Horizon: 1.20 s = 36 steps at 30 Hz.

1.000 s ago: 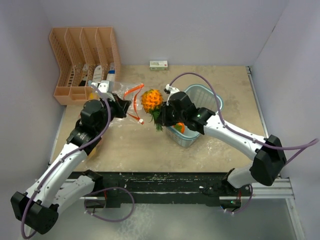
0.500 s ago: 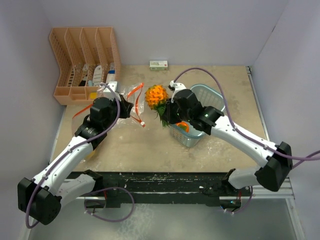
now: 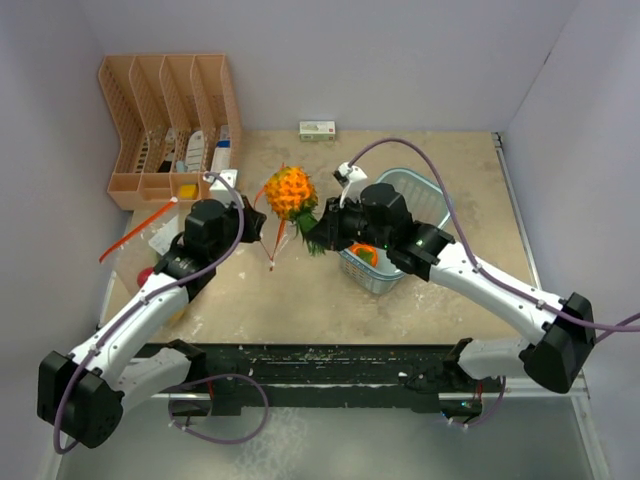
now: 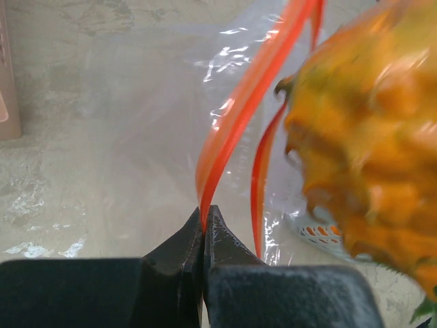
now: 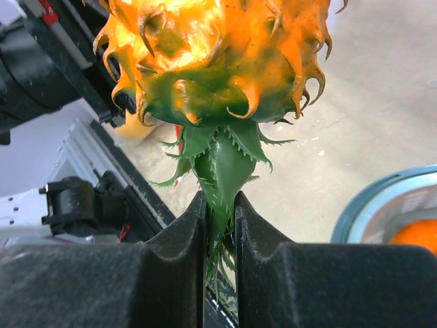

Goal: Place the food in the zip-top bag and seal the zipper
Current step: Place the fake fruit in the zipper food storage bag.

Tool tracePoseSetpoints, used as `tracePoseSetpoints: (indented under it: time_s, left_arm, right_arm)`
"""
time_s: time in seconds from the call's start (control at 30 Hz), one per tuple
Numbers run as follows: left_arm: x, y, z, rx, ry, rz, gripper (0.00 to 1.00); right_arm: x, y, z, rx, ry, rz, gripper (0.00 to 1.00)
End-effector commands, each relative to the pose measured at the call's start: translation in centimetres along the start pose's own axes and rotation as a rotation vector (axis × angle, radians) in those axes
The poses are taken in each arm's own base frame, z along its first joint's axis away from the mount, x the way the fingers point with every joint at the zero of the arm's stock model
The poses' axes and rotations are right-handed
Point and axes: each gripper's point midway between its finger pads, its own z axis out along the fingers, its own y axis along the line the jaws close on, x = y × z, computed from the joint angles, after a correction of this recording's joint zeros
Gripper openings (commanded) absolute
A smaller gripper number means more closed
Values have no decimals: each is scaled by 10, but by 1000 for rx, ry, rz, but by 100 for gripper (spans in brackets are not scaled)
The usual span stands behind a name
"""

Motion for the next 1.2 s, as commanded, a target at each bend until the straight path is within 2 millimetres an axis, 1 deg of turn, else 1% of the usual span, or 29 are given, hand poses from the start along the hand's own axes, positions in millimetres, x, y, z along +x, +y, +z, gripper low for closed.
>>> tracePoseSetpoints:
  time_s: [0.0, 0.1, 0.2, 0.27, 0.33, 0.47, 0.6, 0.7, 0.8, 0.93, 1.03, 1.1, 1.17]
  left_arm:
    - [-51, -22, -14, 62, -125, -2, 0]
    - [-56, -26, -16, 76, -138, -6, 0]
    - [-55, -29, -13, 93, -131, -20, 0]
    - [-54, -31, -11, 104, -125, -28, 0]
    - [-57, -34, -11, 115, -129, -30, 0]
    - [-71, -40, -19, 130, -145, -7, 0]
    - [-83, -44, -30, 129, -149, 32, 0]
    - [-87, -46, -35, 136, -145, 44, 0]
    - [-85, -48, -36, 148, -137, 46, 0]
    - [-80, -51, -30, 168, -118, 49, 0]
    - [-74, -57, -22, 206, -85, 57, 0]
    - [-67, -64, -17, 245, -52, 67, 0]
    - [-59, -66, -12, 264, -15, 80, 0]
  right_arm:
    - [-18, 37, -2, -184, -84, -33, 0]
    - [-10, 41, 2, -212, -64, -30, 0]
    - [-3, 48, 7, -237, -43, -36, 0]
    - [3, 47, 12, -228, -29, -30, 0]
    - [11, 38, 21, -185, -1, -22, 0]
    - [26, 18, 31, -75, 50, -28, 0]
    - [36, 0, 37, 7, 75, -28, 0]
    - [38, -5, 41, 32, 84, -32, 0]
    - [34, -4, 44, 34, 80, -39, 0]
    - [30, -3, 46, 45, 96, -75, 0]
    - [33, -5, 48, 68, 143, -116, 0]
    - [40, -9, 49, 92, 217, -148, 0]
    - [45, -13, 49, 121, 277, -186, 0]
